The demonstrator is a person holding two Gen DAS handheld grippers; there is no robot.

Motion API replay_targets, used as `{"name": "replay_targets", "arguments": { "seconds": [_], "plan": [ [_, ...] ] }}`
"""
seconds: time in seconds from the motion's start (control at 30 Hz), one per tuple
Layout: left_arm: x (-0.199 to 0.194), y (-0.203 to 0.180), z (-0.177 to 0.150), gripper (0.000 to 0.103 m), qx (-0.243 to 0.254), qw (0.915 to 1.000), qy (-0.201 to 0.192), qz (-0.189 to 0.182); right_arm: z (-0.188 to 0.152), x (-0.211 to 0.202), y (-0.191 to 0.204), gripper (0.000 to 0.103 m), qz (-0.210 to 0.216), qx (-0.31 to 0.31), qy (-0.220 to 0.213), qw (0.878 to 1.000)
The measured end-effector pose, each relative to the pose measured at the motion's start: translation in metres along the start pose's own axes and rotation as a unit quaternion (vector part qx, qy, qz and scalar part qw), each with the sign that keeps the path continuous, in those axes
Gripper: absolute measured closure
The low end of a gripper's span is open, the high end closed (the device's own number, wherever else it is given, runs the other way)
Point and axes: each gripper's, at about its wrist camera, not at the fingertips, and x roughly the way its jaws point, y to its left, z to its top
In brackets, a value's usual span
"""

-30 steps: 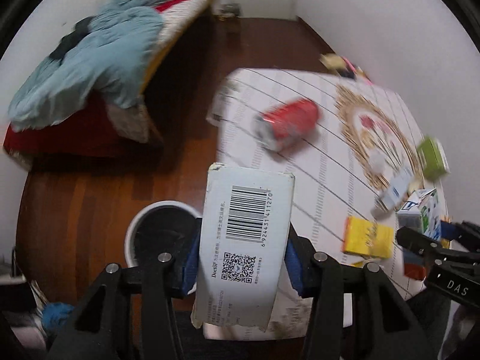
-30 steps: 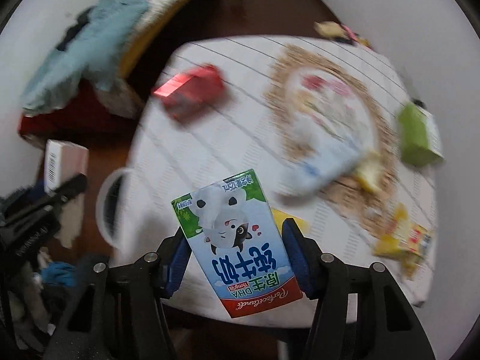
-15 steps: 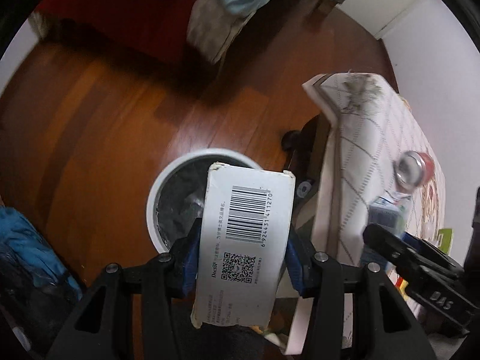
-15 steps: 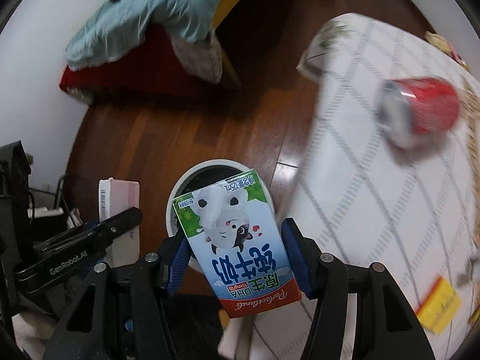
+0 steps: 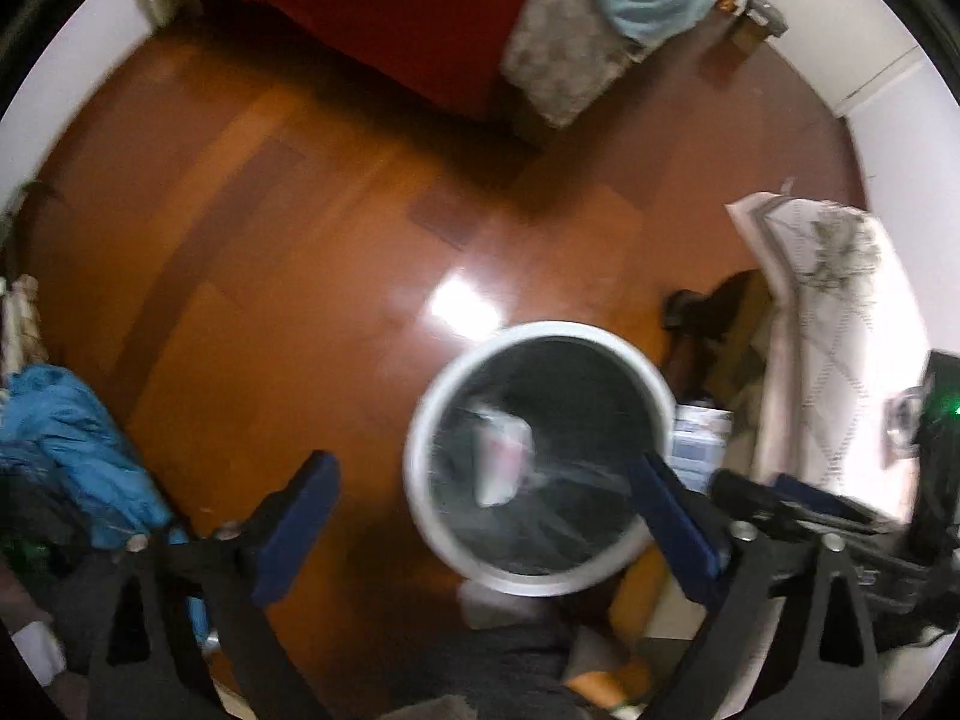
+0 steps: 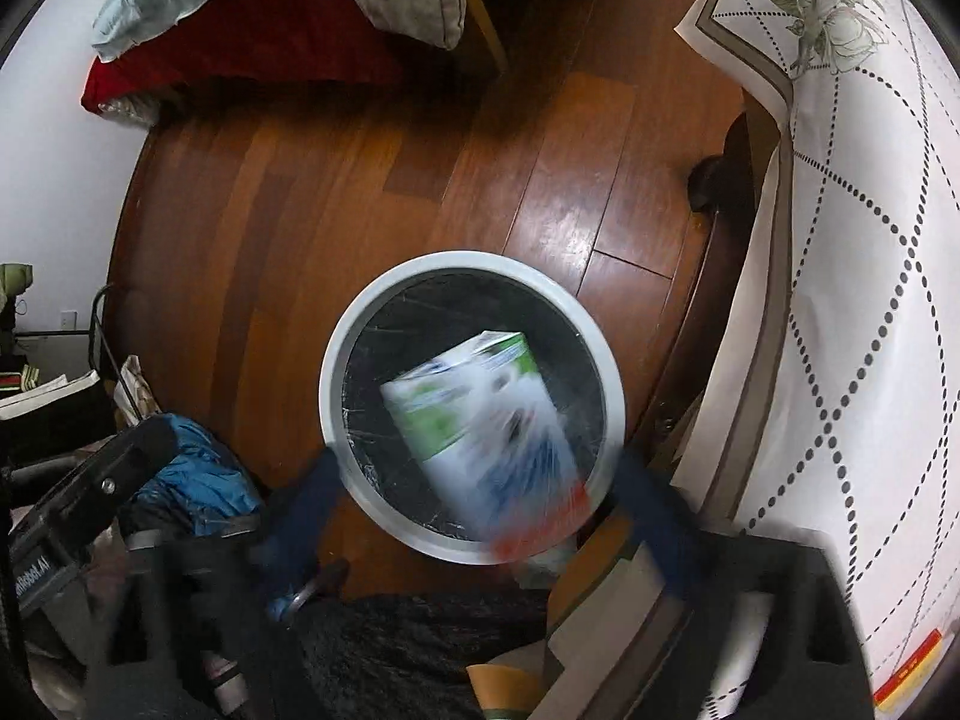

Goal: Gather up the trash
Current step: 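Carry both items over the white bin and open both tools to drop them, then grasp the yellow cigarette pack with the left tool while the right tool grasps the panda snack bag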

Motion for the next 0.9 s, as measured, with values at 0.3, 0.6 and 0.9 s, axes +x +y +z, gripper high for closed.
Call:
{"name": "replay_targets", "arguments": {
  "seconds": [0.3, 0.6, 0.9],
  "plan": [
    [-0.013, 0.008, -0.031, 0.003, 0.012, 0.9962, -0.038, 0.078, -0.022, -0.001, 0.024, 0.002, -0.077, -0.035, 0.000, 0.996],
    [-0.037, 0.008, -0.053, 0.003, 0.018, 0.9944, -0.051, 0.091, -0.051, -0.035, 0.026, 0.002, -0.091, -0.035, -0.018, 0.995],
    [-0.088, -0.008, -0.072, 0.003, 0.041, 0.9901, -0.094, 0.096, -0.086, -0.097, 0.026, 0.002, -0.063, -0.036, -0.070, 0.995]
  ]
}}
